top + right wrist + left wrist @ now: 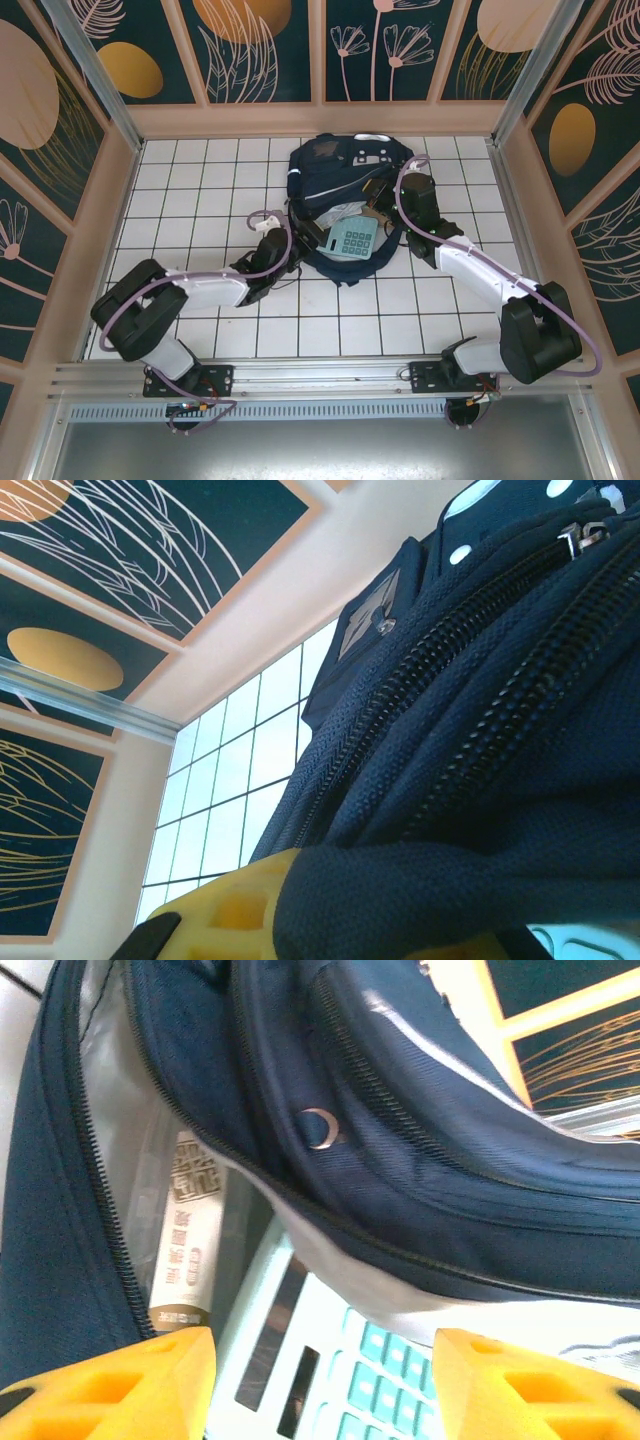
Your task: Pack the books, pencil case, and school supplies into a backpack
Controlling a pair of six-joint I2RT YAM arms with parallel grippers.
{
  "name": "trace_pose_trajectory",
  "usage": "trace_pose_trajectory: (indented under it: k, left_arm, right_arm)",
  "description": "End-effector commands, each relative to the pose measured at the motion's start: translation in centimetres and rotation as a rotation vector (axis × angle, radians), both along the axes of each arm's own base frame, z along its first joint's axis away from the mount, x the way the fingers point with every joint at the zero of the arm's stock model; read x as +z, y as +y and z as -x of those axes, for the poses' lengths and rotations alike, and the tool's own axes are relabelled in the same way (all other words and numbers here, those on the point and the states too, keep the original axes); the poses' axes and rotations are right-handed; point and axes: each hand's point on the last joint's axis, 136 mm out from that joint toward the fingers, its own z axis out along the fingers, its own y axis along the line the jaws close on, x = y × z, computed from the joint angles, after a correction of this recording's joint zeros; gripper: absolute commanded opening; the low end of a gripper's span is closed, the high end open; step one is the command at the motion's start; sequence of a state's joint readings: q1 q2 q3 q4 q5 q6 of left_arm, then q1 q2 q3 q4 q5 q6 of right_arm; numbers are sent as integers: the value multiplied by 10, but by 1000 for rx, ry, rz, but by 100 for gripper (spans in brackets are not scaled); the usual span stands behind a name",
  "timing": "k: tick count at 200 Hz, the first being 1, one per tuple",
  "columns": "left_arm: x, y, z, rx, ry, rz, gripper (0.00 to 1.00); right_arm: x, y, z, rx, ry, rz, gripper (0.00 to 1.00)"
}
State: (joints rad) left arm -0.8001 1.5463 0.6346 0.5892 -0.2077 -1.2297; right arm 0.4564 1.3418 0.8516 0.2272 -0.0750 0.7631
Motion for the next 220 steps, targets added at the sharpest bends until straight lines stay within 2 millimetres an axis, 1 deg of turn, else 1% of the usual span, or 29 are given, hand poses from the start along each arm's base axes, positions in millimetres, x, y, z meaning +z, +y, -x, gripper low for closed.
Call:
trace_pose_trajectory:
  k: [1, 17, 40, 62, 83, 102, 108, 109, 111, 113, 128, 136, 158, 181, 195, 210, 220]
  left_arm:
    - [10, -4, 10, -56, -28, -115, 59]
    - [10, -17, 20, -147, -40, -180, 57]
    - [-2, -34, 36, -260, -54, -270, 54]
    - [-11, -55, 49, -375, -67, -287, 51]
    - [-16, -79, 55, -462, -86, -321, 51]
    - [-23, -97, 55, -508, -98, -372, 51]
    - [-20, -102, 54, -512, -109, -376, 51]
    - [-19, -102, 54, -513, -110, -375, 51]
    - [-28, -103, 54, -519, -98, -392, 51]
    - [-31, -104, 54, -523, -96, -398, 51]
    - [-38, -109, 52, -539, -86, -414, 51]
    - [-43, -113, 55, -563, -76, -416, 51]
    - [-52, -123, 66, -625, -58, -410, 50]
    - [-63, -128, 82, -682, -37, -428, 48]
    - [-64, -133, 93, -724, -35, -423, 46]
    - [-61, -137, 104, -760, -42, -413, 45]
    - [-59, -136, 106, -757, -38, -407, 45]
  right_arm:
    - [36, 21, 12, 106, -111, -40, 0]
    - [35, 21, 12, 104, -109, -33, 0]
    - [32, 20, 11, 105, -103, -18, 0]
    - [30, 19, 10, 106, -91, -8, 0]
    - [27, 17, 10, 101, -84, -5, 0]
    - [27, 15, 11, 97, -82, -5, 0]
    - [27, 14, 11, 96, -80, -4, 0]
    - [27, 14, 11, 96, -81, -4, 0]
    - [27, 14, 12, 95, -82, -4, 0]
    - [27, 13, 12, 93, -82, -4, 0]
    - [27, 10, 12, 88, -81, 0, 0]
    - [27, 9, 13, 84, -80, 1, 0]
    - [23, 5, 12, 76, -75, 5, 0]
    - [19, 2, 11, 70, -65, 3, 0]
    - [17, 1, 11, 69, -63, 3, 0]
    - [16, -1, 10, 66, -61, 6, 0]
    - [15, -1, 10, 65, -57, 7, 0]
